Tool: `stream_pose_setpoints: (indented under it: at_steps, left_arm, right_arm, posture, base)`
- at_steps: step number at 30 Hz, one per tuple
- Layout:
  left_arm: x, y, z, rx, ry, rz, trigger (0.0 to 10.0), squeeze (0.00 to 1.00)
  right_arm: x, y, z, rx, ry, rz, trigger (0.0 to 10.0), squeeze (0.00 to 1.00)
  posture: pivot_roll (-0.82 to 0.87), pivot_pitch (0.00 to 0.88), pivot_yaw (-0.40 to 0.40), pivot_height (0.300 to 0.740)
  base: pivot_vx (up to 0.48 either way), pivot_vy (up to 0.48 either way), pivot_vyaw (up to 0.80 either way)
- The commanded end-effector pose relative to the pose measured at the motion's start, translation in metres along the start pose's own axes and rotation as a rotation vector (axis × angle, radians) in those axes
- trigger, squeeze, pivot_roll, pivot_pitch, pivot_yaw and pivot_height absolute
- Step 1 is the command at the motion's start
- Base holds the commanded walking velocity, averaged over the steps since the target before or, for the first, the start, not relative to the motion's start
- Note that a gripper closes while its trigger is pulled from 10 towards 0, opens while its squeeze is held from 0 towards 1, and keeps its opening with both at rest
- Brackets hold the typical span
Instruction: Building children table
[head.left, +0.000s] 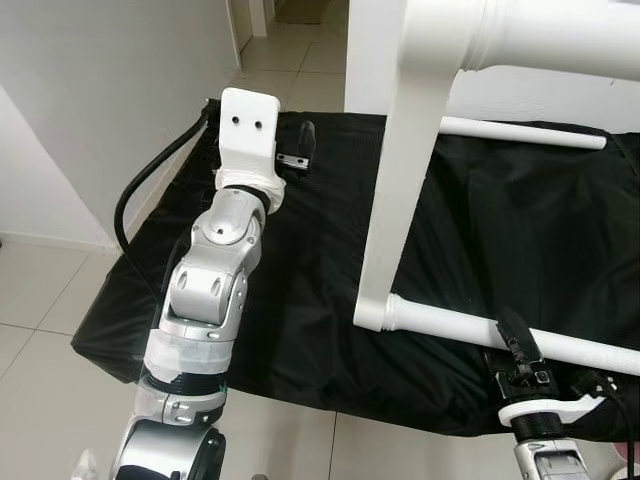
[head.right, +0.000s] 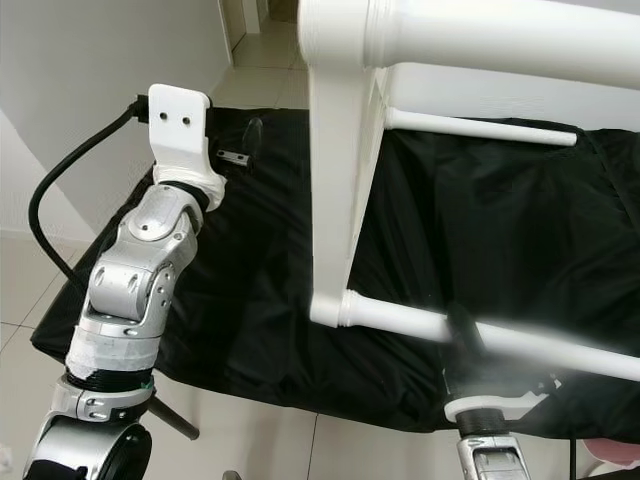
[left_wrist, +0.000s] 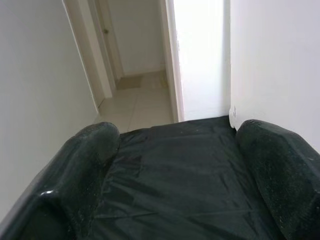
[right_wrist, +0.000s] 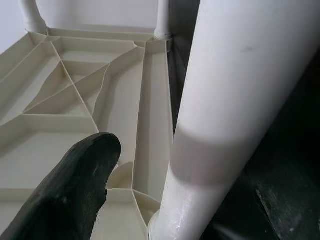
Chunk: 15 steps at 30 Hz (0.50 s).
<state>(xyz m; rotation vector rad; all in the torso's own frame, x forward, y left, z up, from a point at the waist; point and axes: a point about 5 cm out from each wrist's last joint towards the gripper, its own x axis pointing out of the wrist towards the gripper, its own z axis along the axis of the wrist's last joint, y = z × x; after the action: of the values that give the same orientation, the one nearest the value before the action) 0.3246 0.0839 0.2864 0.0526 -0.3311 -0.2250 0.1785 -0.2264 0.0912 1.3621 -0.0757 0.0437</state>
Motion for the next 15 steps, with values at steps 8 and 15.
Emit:
stream_pose_setpoints:
  at_steps: [8, 15]
  left_arm:
    - [0.002, 0.002, -0.001, 0.015, 0.022, 0.03, 10.0, 0.0]
    - [0.001, 0.003, -0.002, 0.016, 0.027, 0.028, 10.0, 0.0]
  right_arm:
    - [-0.055, -0.024, -0.026, 0.126, 0.063, -0.1, 10.0, 0.0]
    - [-0.07, -0.01, -0.03, 0.123, 0.098, 0.004, 10.0, 0.0]
  posture:
    - [-0.08, 0.105, 0.104, 0.74]
    - [-0.09, 0.112, 0.113, 0.74]
  base:
    - [0.0, 0.0, 0.0]
    - [0.0, 0.0, 0.0]
